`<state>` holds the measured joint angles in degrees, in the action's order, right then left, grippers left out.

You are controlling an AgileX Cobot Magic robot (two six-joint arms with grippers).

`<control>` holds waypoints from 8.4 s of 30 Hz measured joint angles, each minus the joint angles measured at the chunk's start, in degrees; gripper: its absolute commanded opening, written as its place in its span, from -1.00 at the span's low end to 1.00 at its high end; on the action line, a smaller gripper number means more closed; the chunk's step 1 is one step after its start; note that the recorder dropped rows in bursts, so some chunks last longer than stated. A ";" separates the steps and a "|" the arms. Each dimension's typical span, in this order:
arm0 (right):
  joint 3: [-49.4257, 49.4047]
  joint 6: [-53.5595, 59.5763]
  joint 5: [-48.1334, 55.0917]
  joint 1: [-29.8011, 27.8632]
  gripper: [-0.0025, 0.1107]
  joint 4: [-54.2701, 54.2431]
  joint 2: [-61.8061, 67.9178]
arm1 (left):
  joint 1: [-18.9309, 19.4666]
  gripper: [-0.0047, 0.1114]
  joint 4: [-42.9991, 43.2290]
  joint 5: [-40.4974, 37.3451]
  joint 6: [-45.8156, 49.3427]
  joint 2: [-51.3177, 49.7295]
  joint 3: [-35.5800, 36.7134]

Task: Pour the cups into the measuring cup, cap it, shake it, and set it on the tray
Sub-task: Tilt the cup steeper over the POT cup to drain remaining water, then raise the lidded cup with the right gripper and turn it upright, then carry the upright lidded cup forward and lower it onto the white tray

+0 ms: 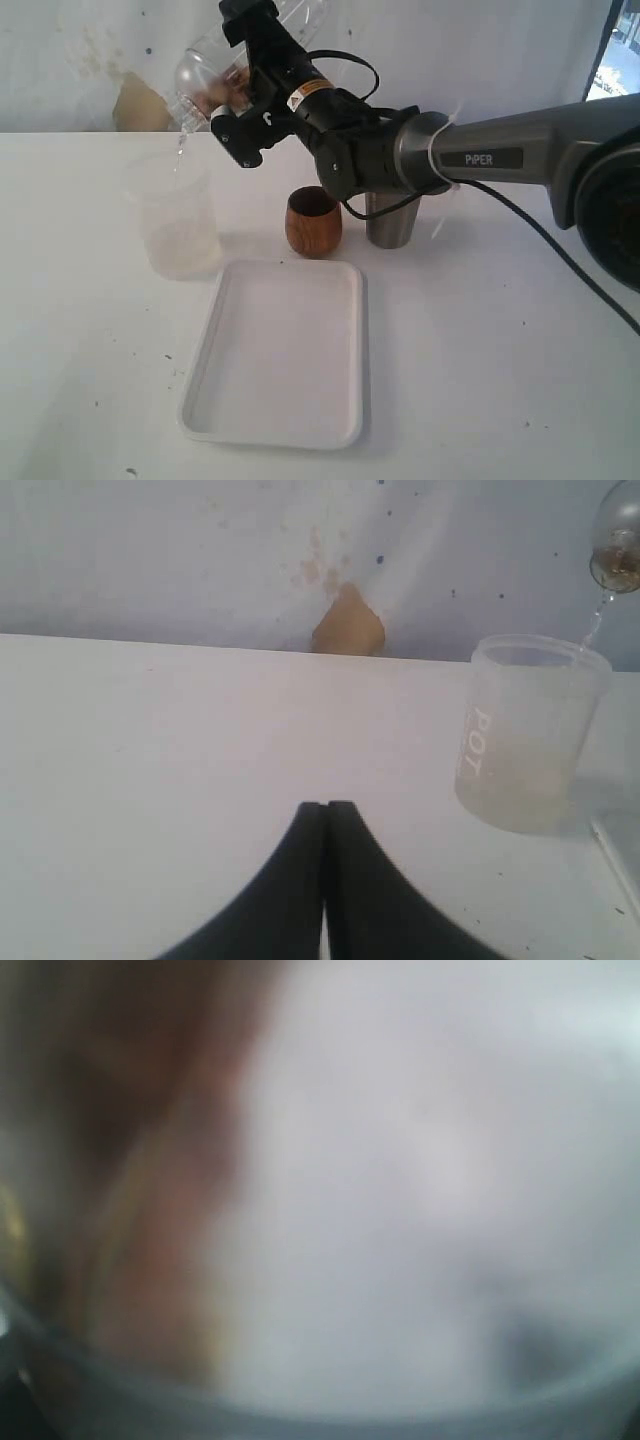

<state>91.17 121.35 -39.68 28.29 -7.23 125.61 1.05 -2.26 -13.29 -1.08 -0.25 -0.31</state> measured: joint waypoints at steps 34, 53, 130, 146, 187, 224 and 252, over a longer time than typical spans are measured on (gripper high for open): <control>0.00 0.00 -0.72 0.00 -0.96 6.39 0.00 | 0.00 -0.92 0.00 0.00 0.00 0.00 0.00; 0.00 0.00 -0.72 0.00 -0.96 9.73 0.00 | 0.00 -0.92 0.00 0.00 0.00 0.00 0.00; 0.00 0.00 0.17 0.00 -0.96 14.90 0.00 | 0.00 -0.92 0.00 0.00 0.00 0.00 0.00; 0.00 0.00 0.17 0.00 -0.96 14.95 0.00 | 0.00 -0.92 0.00 0.00 0.00 0.00 0.00; 0.27 -102.88 34.15 -11.97 -0.96 -9.83 -17.14 | 0.00 -0.92 0.00 0.00 0.00 0.00 0.00; -39.93 -139.26 19.84 4.19 -0.96 21.78 -32.71 | 0.00 -0.92 0.00 0.00 0.00 0.00 0.00; -43.34 -150.30 -10.16 -1.85 -0.67 50.07 -15.16 | 0.00 -0.92 0.00 0.00 0.00 0.00 0.00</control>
<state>47.83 -28.95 -49.84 26.44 42.84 110.45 1.05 -2.26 -13.29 -1.08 -0.25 -0.31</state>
